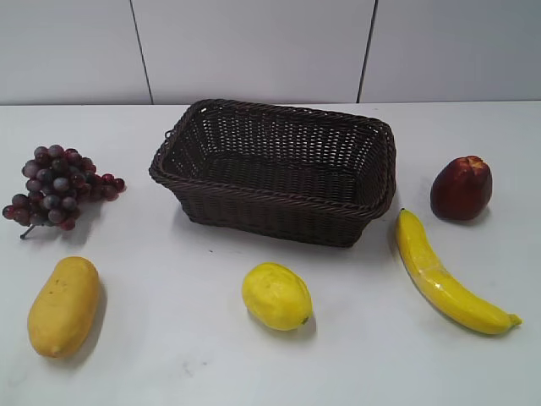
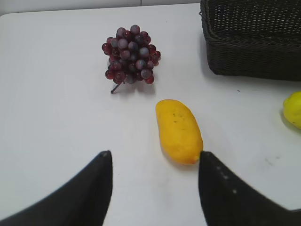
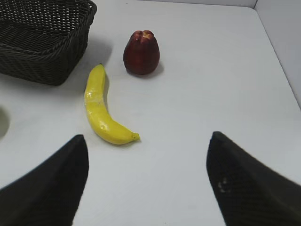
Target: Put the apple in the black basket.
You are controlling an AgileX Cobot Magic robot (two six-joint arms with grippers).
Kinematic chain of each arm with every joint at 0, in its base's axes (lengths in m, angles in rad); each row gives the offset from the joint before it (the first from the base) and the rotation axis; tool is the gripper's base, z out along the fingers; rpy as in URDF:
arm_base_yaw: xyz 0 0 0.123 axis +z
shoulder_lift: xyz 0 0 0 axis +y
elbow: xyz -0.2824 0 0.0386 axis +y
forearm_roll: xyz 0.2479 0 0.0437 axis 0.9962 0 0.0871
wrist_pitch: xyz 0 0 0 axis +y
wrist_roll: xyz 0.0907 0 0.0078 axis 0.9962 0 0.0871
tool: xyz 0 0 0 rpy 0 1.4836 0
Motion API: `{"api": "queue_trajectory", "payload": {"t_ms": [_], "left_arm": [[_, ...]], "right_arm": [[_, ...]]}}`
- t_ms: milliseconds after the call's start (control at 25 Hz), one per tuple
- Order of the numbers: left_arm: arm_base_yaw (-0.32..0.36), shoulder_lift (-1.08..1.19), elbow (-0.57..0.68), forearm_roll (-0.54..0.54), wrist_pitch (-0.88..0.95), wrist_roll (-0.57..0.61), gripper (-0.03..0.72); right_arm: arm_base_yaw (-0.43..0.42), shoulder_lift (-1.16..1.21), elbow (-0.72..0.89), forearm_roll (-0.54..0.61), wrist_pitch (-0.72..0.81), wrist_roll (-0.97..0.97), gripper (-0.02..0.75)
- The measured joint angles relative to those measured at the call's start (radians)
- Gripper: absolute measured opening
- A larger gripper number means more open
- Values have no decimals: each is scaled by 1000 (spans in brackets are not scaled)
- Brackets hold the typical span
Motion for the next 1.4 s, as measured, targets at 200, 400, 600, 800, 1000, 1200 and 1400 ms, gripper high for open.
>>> {"api": "queue_trajectory", "payload": {"t_ms": [200, 400, 600, 800, 1000, 1200, 1400], "left_arm": [[0, 0, 0, 0, 0, 0, 435], [0, 0, 0, 0, 0, 0, 435], [0, 0, 0, 0, 0, 0, 435], [0, 0, 0, 0, 0, 0, 435], [0, 0, 0, 0, 0, 0, 435], [0, 0, 0, 0, 0, 0, 435], [0, 0, 0, 0, 0, 0, 435]], "right_arm": [[0, 0, 0, 0, 0, 0, 589], [0, 0, 0, 0, 0, -1, 589], [0, 0, 0, 0, 0, -1, 589], [0, 0, 0, 0, 0, -1, 589], [0, 0, 0, 0, 0, 0, 589], [0, 2, -11, -1, -33, 0, 589], [0, 139, -29, -1, -199, 0, 659]]}}
